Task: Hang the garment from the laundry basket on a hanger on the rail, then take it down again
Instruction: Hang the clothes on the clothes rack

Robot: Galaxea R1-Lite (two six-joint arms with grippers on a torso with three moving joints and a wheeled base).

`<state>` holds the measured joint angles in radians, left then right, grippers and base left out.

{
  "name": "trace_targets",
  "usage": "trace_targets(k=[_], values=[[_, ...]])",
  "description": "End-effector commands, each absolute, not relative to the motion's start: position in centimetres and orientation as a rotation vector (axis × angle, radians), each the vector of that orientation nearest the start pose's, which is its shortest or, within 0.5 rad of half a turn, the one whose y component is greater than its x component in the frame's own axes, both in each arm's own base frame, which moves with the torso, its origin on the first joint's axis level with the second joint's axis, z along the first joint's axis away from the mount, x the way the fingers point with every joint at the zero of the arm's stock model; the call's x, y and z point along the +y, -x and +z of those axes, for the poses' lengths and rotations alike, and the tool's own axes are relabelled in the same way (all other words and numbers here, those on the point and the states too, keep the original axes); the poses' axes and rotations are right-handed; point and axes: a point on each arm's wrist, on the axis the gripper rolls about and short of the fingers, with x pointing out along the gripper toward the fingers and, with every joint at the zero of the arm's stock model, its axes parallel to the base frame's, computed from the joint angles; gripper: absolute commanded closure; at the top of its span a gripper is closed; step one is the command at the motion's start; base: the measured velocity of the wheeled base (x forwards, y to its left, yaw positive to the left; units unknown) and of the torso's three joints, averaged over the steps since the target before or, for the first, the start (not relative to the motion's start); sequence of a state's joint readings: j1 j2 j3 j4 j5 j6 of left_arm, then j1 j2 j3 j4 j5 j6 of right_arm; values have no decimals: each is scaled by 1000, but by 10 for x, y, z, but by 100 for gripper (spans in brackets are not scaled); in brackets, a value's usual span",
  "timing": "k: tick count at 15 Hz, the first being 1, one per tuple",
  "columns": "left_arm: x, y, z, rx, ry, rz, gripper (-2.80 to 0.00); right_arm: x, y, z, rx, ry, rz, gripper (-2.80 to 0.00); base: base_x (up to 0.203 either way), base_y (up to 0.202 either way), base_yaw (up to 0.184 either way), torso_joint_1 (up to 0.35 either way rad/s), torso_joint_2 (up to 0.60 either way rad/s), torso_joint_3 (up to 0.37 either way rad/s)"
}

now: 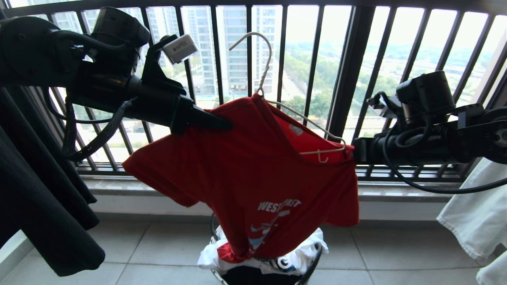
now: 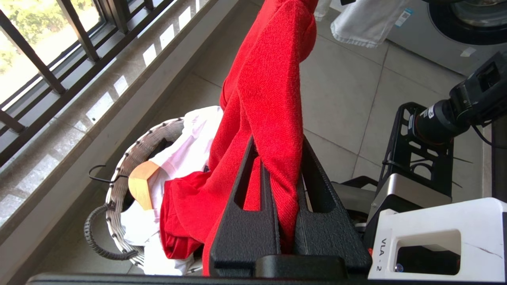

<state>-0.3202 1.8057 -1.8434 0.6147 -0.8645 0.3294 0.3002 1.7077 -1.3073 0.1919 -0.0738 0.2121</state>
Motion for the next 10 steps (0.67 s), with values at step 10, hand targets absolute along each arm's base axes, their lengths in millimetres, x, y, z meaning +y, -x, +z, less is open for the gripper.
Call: trace_targets(k=[10], values=[[-124,-320,307,400,-125,-1216,0,92,-297,286,675,-88,231,0,0,0,0,0,0,0]])
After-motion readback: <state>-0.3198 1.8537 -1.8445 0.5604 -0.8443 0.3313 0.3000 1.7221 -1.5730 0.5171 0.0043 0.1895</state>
